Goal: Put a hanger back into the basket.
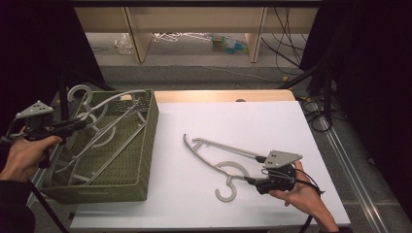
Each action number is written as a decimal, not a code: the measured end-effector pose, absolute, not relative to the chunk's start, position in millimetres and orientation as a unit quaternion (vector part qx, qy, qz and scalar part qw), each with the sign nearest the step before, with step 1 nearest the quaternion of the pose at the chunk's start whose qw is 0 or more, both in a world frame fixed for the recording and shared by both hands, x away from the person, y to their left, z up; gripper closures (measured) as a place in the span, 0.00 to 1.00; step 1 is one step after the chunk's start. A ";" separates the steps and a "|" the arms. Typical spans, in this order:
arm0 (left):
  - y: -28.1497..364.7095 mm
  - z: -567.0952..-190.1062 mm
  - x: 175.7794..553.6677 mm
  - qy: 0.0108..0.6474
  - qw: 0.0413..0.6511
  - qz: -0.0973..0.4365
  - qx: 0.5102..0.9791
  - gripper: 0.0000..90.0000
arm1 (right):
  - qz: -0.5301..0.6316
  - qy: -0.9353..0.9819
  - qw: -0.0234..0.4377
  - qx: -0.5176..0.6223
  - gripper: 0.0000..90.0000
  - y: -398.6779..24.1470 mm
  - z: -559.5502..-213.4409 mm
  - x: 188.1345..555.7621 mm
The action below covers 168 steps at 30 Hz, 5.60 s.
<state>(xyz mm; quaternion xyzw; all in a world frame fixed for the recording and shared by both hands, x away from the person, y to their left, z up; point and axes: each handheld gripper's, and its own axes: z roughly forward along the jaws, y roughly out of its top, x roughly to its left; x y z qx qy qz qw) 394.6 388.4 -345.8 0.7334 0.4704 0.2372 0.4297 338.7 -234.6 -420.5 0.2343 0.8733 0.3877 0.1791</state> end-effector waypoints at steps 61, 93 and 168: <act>312.5 -373.9 343.2 0.468 0.463 0.256 0.708 0.26 | 0.387 0.872 0.180 0.240 0.28 -235.2 -426.4 342.4; 197.3 -422.0 274.2 0.338 0.561 0.206 0.727 0.18 | 0.411 0.856 0.185 0.254 0.28 -237.4 -429.9 338.9; 172.6 -435.8 268.6 0.291 0.528 0.201 0.772 0.19 | 0.193 0.956 0.017 0.218 0.87 -224.7 -463.0 385.5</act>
